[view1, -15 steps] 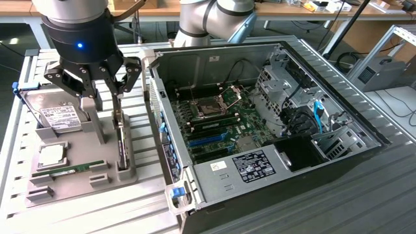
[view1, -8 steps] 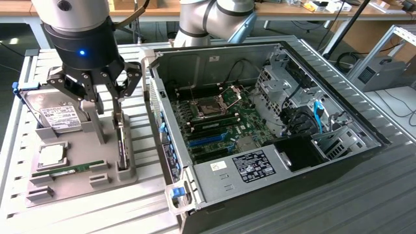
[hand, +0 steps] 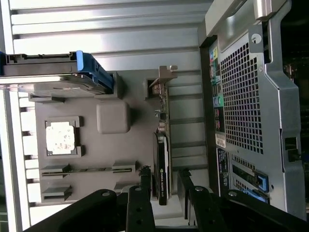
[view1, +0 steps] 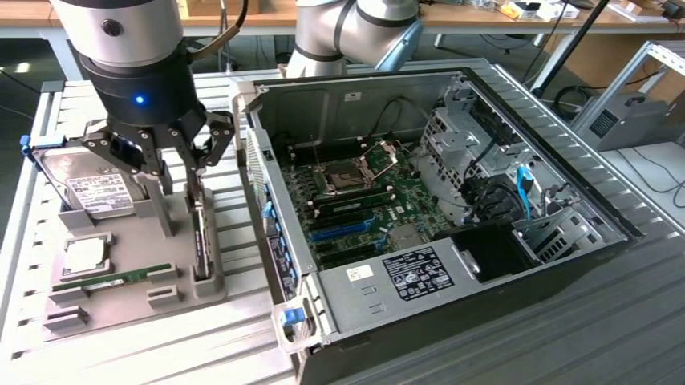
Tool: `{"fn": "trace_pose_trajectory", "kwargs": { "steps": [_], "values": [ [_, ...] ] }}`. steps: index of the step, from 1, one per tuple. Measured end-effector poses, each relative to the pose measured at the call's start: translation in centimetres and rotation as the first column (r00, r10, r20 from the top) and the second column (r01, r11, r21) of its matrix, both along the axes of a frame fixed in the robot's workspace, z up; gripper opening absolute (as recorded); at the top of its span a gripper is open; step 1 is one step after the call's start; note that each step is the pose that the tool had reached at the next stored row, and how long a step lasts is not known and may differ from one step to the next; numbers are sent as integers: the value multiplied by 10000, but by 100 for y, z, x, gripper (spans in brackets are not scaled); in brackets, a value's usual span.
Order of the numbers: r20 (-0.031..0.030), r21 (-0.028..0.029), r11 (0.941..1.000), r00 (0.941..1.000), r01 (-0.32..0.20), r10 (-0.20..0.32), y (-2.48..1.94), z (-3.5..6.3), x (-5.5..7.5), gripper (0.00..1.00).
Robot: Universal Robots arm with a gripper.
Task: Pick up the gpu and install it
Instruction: 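Pick up the gpu and move the gpu toward the slot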
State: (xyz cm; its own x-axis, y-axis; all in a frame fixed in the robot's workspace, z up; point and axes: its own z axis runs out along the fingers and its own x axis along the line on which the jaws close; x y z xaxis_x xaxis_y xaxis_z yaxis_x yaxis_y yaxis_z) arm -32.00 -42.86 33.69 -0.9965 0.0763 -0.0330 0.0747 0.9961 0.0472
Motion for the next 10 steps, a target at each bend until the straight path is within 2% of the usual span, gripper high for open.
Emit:
{"fn": "trace_pose_trajectory", "kwargs": {
  "steps": [10],
  "values": [
    [0, 0, 10000, 10000, 0, 0, 0, -93, -4, 36]
  ]
}}
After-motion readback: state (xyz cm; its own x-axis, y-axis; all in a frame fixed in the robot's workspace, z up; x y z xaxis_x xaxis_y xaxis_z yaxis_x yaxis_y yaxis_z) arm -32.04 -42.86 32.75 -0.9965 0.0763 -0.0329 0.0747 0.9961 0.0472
